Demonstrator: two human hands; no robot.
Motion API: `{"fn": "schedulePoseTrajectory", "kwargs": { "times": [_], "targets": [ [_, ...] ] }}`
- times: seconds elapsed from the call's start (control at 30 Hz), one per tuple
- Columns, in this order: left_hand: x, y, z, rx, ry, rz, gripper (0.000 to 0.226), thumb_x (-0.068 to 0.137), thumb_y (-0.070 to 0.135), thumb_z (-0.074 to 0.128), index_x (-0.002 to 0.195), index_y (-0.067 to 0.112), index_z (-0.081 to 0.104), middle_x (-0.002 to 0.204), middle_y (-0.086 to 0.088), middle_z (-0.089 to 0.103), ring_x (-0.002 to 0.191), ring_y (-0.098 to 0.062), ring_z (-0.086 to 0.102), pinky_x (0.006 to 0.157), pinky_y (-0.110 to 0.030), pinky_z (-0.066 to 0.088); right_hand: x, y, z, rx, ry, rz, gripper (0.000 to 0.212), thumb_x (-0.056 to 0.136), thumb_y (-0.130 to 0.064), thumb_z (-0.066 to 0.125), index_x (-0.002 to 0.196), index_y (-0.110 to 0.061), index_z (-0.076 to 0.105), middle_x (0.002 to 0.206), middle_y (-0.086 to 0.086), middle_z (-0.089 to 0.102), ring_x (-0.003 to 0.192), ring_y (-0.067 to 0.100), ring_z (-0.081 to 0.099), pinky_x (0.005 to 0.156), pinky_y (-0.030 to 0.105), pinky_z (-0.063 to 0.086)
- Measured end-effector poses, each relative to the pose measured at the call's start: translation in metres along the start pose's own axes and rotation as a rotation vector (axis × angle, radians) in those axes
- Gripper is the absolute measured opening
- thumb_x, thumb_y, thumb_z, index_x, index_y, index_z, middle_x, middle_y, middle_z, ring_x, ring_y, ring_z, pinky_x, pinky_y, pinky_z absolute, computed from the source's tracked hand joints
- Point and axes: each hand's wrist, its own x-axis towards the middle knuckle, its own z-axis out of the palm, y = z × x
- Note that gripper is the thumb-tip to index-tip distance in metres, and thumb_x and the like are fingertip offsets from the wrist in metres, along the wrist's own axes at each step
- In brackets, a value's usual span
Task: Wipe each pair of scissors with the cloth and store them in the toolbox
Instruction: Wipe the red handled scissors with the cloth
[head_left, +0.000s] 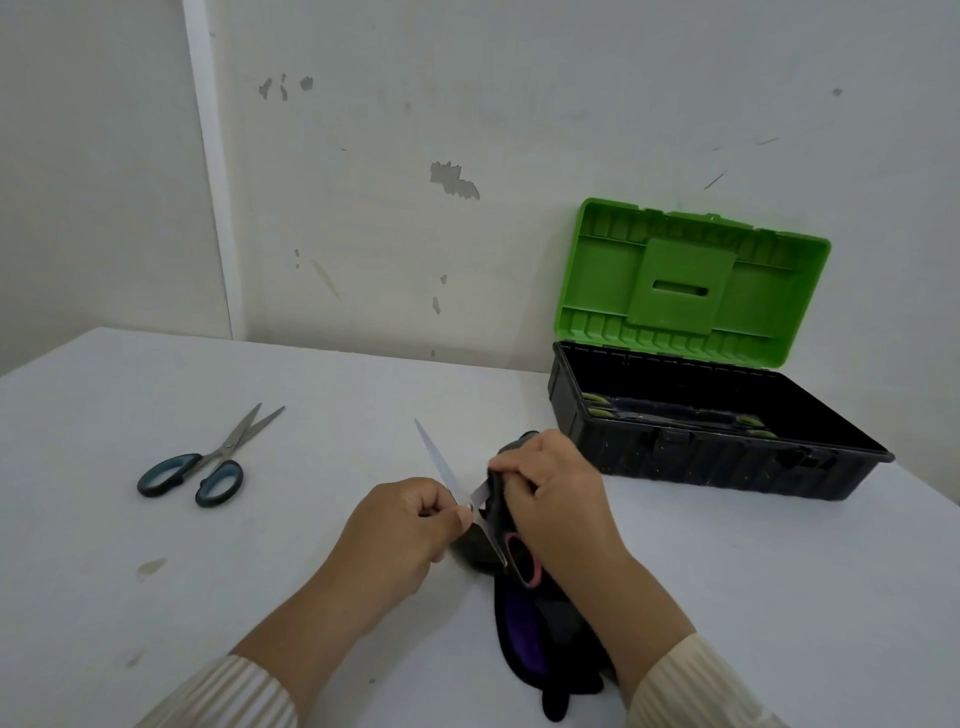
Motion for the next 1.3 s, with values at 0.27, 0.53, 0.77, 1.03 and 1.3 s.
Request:
{"fn": "schedulePoseTrajectory", "kwargs": {
  "times": [0.27,0.53,0.77,1.03,1.3],
  "targets": [
    [-0.002,0.003,-0.005,-0.021,-0.09,-0.018,0.035,0.086,0.019,0.066,0.055,0.013,0.052,0.048,-0.002,0.045,0.035,-0.014,0.026,0.041,-0.019,0.024,0.007,0.036,-0.015,0.085,0.129,0.313,0.019,0.083,-0.007,0.059,0.086,-0.021,0.072,0.091,0.005,0.063,0.081,0.014,0.057,0.068,0.004,0.032],
    [0.001,0.002,-0.009,-0.025,-0.024,-0.038,0.036,0.086,0.017,0.065,0.053,0.013,0.051,0.046,-0.001,0.047,0.034,-0.016,0.029,0.04,-0.02,0.024,-0.008,-0.007,-0.007,0.135,0.022,-0.032,0.014,0.079,-0.011,0.059,0.081,-0.019,0.071,0.08,-0.004,0.063,0.078,0.004,0.056,0.071,0.007,0.04],
    [-0.001,0.002,-0.008,0.002,-0.1,-0.022,0.033,0.086,0.02,0.065,0.057,0.013,0.052,0.048,-0.001,0.047,0.034,-0.015,0.029,0.04,-0.018,0.027,0.004,0.018,-0.008,0.109,0.105,0.217,0.023,0.081,0.001,0.057,0.082,-0.016,0.072,0.089,0.004,0.06,0.077,0.007,0.054,0.072,-0.004,0.033],
    [0.002,0.0,-0.012,-0.038,-0.064,-0.05,0.029,0.085,0.021,0.065,0.059,0.012,0.056,0.048,0.0,0.054,0.034,-0.015,0.036,0.038,-0.018,0.028,0.006,0.02,-0.027,0.132,-0.079,0.305,0.022,0.082,-0.008,0.054,0.088,-0.019,0.072,0.095,-0.005,0.055,0.081,-0.001,0.051,0.068,-0.004,0.034],
    [0.008,0.001,-0.021,-0.119,0.028,-0.077,0.031,0.086,0.019,0.064,0.057,0.013,0.055,0.049,-0.001,0.053,0.034,-0.016,0.038,0.042,-0.021,0.026,0.004,0.015,-0.028,0.18,-0.14,0.253,0.012,0.082,-0.016,0.062,0.077,-0.015,0.073,0.089,-0.001,0.059,0.083,0.007,0.055,0.074,0.01,0.039]
  ]
}}
